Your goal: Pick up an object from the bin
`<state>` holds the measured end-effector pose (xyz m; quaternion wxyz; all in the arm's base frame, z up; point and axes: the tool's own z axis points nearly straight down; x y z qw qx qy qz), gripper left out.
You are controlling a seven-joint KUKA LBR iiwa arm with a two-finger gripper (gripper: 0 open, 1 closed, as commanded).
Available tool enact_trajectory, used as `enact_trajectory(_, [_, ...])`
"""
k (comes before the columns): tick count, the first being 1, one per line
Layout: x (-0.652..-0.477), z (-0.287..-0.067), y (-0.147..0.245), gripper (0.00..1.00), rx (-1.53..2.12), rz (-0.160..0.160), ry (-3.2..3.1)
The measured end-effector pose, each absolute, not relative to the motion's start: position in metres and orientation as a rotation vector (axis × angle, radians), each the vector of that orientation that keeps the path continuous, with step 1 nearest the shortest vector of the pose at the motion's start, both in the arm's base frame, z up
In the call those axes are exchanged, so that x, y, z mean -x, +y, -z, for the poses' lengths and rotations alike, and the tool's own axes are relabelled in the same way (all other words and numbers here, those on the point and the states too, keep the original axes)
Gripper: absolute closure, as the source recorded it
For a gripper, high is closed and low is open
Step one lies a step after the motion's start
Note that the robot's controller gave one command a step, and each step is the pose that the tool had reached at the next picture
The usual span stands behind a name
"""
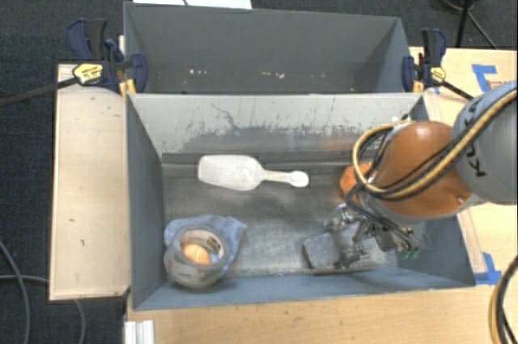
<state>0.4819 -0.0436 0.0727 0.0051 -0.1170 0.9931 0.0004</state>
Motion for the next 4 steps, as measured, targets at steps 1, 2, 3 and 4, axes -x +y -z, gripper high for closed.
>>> enact_trajectory(1, [-0.482, -0.073, -0.044, 1.00, 0.367, -0.001, 3.110])
enact_trajectory(2, [-0.481, -0.077, -0.043, 1.00, 0.368, -0.003, 3.115])
enact_trajectory(3, [-0.480, -0.088, -0.044, 1.00, 0.367, -0.001, 3.119])
enact_trajectory(4, [-0.481, -0.096, -0.044, 1.00, 0.366, 0.000, 3.116])
